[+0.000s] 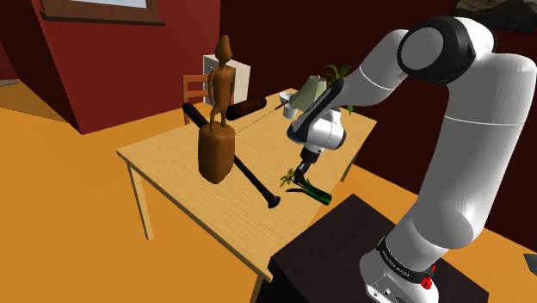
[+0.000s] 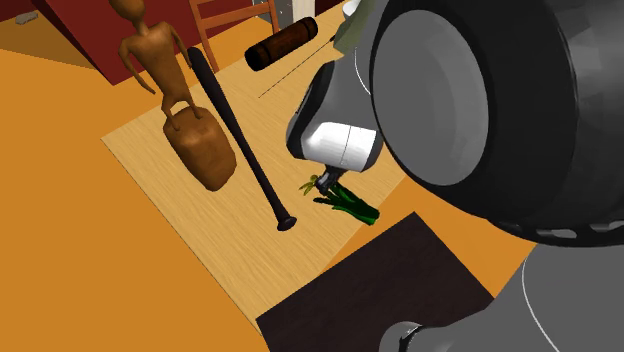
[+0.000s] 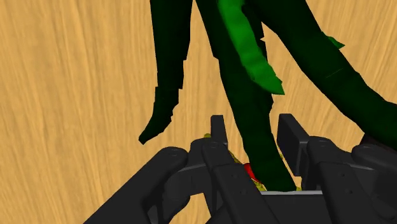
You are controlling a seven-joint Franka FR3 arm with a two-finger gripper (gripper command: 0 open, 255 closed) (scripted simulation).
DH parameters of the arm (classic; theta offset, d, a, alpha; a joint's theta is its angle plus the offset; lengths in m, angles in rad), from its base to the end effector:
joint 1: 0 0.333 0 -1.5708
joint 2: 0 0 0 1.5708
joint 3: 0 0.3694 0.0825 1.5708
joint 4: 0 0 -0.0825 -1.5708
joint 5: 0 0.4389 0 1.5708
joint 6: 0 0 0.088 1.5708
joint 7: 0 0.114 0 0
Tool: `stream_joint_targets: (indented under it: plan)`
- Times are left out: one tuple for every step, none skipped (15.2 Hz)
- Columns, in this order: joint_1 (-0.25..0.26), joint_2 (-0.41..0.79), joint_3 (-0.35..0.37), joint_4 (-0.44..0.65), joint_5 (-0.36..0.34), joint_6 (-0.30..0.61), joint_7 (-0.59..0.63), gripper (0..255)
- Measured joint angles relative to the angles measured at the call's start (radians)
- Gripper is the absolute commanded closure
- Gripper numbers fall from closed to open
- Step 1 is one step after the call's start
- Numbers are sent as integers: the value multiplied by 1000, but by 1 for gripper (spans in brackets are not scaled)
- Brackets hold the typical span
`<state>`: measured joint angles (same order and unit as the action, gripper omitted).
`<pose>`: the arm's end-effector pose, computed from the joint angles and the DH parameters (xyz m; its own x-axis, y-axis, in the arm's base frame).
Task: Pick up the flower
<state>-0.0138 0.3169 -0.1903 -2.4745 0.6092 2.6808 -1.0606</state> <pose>0.4782 -0.1216 0.1535 0.9544 0.2909 0.0675 0.2985 -0.9358 -0.1875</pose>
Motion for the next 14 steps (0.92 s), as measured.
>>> stream_joint_targets:
  plan:
    - [0,0,1,1,1,0,0,255]
    - [1,0,1,2,1,0,0,255]
    - [1,0,2,2,1,0,0,255]
    - [1,0,2,2,2,0,0,255]
    - [1,-1,2,2,1,0,0,255]
    - [2,-2,2,0,1,0,1,255]
    - [1,-2,2,0,1,0,0,255]
    - [0,-1,2,1,2,0,-3,255]
    - [2,-8,-3,-3,-6,-5,4,255]
    - [5,-17,-8,-6,-15,-10,12,255]
    - [9,-31,-16,-9,-29,-20,23,255]
    - [14,-47,-24,-14,-44,-30,36,255]
    - [18,-60,-30,-17,-57,-38,48,255]
    - [23,-73,-36,-19,-71,-48,61,255]
